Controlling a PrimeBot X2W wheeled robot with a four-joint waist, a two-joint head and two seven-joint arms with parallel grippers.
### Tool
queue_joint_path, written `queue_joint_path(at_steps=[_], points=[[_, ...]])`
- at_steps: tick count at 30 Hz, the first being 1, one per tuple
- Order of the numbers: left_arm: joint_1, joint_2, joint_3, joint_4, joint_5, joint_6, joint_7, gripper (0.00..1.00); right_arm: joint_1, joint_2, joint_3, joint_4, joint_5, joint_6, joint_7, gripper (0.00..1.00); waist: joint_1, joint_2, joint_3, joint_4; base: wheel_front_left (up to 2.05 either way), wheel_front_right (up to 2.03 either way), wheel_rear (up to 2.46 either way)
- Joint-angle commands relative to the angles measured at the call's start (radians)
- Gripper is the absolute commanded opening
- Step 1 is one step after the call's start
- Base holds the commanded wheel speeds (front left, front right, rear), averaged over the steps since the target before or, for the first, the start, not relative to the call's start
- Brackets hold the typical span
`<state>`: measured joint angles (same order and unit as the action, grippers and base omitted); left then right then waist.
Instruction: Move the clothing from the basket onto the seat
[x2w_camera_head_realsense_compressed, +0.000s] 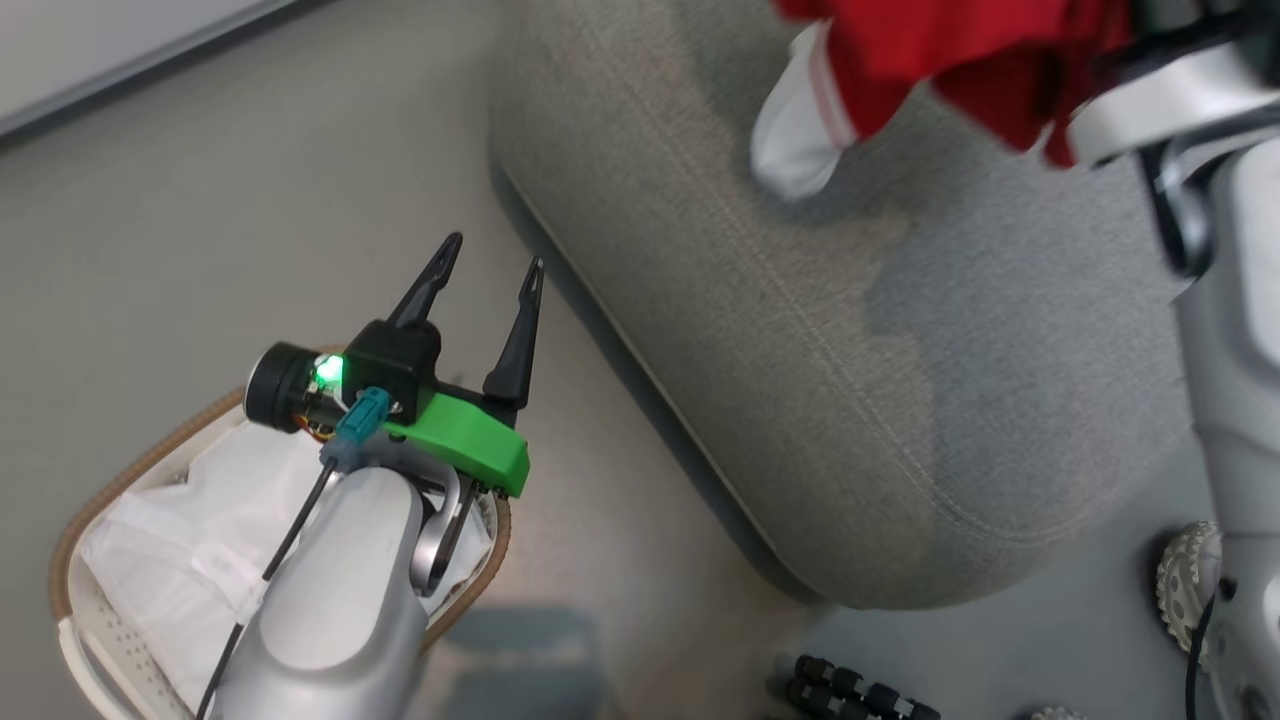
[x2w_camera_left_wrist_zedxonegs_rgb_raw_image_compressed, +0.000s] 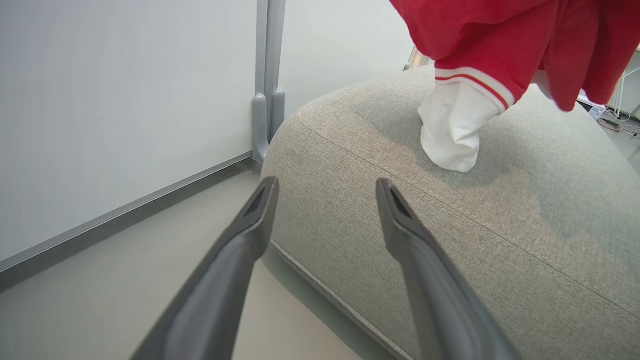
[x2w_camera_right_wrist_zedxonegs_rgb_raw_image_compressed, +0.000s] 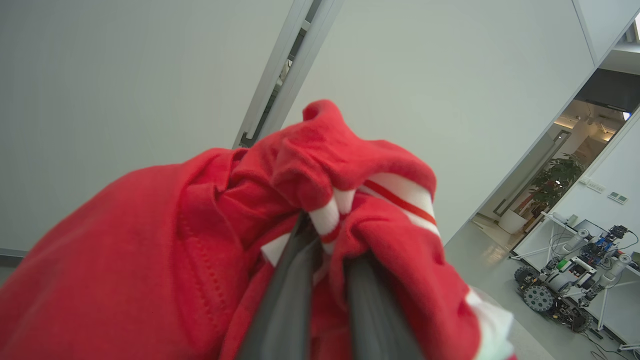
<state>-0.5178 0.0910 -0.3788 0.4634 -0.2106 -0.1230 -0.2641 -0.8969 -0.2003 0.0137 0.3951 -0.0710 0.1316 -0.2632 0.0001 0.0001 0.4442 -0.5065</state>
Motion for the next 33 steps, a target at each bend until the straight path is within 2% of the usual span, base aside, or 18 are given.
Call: queue_joint_path(at_steps=[1, 5, 9, 15, 21, 22, 24, 25, 26, 33], points=[[-0.029, 0.016, -0.005, -0.004, 0.01, -0.003, -0.001, 1.0, -0.037, -0.006, -0.031, 0.023, -0.006, -0.002, -0.002, 0.0, -0.0001, -0.0001, 0.095, 0.067, 0.0, 0.0, 0.0], [-0.071, 0.026, -0.028, -0.015, 0.011, -0.007, -0.001, 1.0, -0.136, -0.032, -0.111, 0.101, -0.044, -0.002, -0.002, 0.0, -0.0001, -0.0001, 0.163, 0.106, 0.0, 0.0, 0.0], [-0.107, 0.032, -0.057, -0.017, 0.01, -0.007, -0.001, 1.0, -0.187, -0.023, -0.193, 0.165, -0.084, -0.002, -0.002, 0.0, -0.0001, -0.0001, 0.221, 0.144, 0.0, 0.0, 0.0], [-0.136, 0.031, -0.093, -0.015, -0.002, -0.009, -0.001, 1.0, -0.148, 0.033, -0.292, 0.229, -0.125, -0.002, -0.002, 0.0, -0.0001, -0.0001, 0.278, 0.186, 0.0, 0.0, 0.0], [-0.131, 0.046, -0.108, 0.001, -0.001, -0.008, -0.001, 1.0, -0.071, 0.097, -0.369, 0.239, -0.133, -0.002, -0.002, 0.0, -0.0001, -0.0001, 0.286, 0.185, 0.0, 0.0, 0.0], [-0.126, 0.048, -0.11, 0.004, -0.002, -0.008, -0.001, 1.0, -0.049, 0.104, -0.381, 0.238, -0.134, -0.002, -0.002, 0.23, -0.0001, -0.0001, 0.281, 0.182, 0.0, 0.0, 0.0], [-0.111, 0.046, -0.111, 0.01, -0.007, -0.008, -0.001, 1.0, -0.012, 0.109, -0.412, 0.228, -0.138, -0.002, -0.001, 0.5, -0.0001, -0.0001, 0.265, 0.177, 0.0, 0.0, 0.0], [-0.102, 0.044, -0.111, 0.015, -0.009, -0.008, -0.001, 1.0, 0.006, 0.113, -0.43, 0.221, -0.137, -0.002, -0.001, 0.95, -0.0001, -0.0001, 0.251, 0.175, 0.0, 0.0, 0.0], [-0.095, 0.041, -0.108, 0.017, -0.012, -0.008, -0.001, 1.0, 0.02, 0.117, -0.438, 0.214, -0.136, -0.002, -0.002, 1.0, -0.0001, -0.0001, 0.241, 0.173, 0.0, 0.0, 0.0], [-0.032, 0.022, -0.073, 0.033, -0.028, -0.001, -0.001, 1.0, 0.173, 0.126, -0.446, 0.17, -0.123, -0.002, -0.002, 1.0, -0.0001, -0.0001, 0.126, 0.155, 0.0, 0.0, 0.0]])
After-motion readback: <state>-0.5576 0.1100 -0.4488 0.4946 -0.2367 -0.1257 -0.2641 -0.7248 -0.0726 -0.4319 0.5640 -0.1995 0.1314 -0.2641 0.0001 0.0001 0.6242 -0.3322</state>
